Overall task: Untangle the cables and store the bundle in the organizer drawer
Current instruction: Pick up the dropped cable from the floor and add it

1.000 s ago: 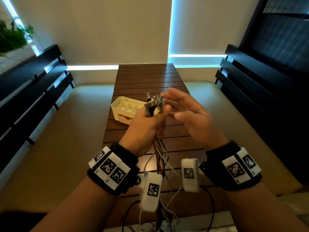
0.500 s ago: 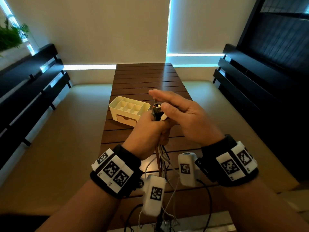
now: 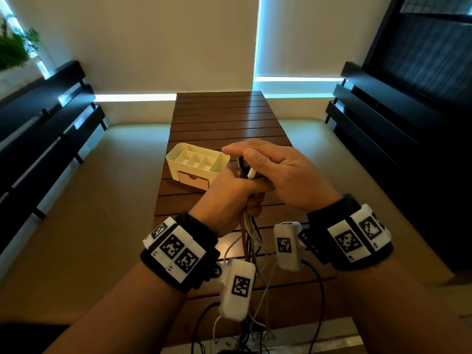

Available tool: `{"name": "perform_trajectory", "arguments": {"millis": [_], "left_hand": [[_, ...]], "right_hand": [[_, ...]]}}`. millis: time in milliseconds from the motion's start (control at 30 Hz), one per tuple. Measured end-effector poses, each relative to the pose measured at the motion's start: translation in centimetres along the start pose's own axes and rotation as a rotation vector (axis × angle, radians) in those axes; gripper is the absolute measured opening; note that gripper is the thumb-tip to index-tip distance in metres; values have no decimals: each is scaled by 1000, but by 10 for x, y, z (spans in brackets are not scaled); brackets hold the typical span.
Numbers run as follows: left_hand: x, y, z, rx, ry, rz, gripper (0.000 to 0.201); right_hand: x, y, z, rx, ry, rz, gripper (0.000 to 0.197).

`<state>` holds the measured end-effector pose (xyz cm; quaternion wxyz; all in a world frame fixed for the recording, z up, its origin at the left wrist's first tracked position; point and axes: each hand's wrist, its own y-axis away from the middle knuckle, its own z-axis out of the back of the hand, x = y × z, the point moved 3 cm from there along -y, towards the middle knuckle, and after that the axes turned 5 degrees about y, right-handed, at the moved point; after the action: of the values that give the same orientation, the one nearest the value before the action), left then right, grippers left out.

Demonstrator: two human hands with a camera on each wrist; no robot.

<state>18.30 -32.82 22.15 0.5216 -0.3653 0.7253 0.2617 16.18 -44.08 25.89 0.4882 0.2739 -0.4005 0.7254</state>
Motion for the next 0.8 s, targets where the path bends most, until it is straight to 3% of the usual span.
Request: {"name": "perform_trajectory", "arguments": {"millis": [333, 400, 467, 533, 633, 800], "left_hand": [[2, 4, -2, -4, -19, 20, 29], [-3, 4, 0, 7, -18, -14, 21], [-10, 2, 2, 2, -11, -71, 11], [-16, -1, 7, -39, -24, -136, 12], [-20, -7, 11, -82, 24, -164, 23], [-35, -9, 15, -57, 135, -197, 19]], "right_hand": [[-7, 4, -5, -57, -86, -24, 35], [-14, 7, -9, -66, -270, -30, 52], [-26, 9, -16, -47, -512, -86, 86], [-35, 14, -30, 57, -684, -128, 107], [-42, 24, -57, 187, -657, -214, 89], [-53, 39, -69, 217, -314, -354, 9]]}}
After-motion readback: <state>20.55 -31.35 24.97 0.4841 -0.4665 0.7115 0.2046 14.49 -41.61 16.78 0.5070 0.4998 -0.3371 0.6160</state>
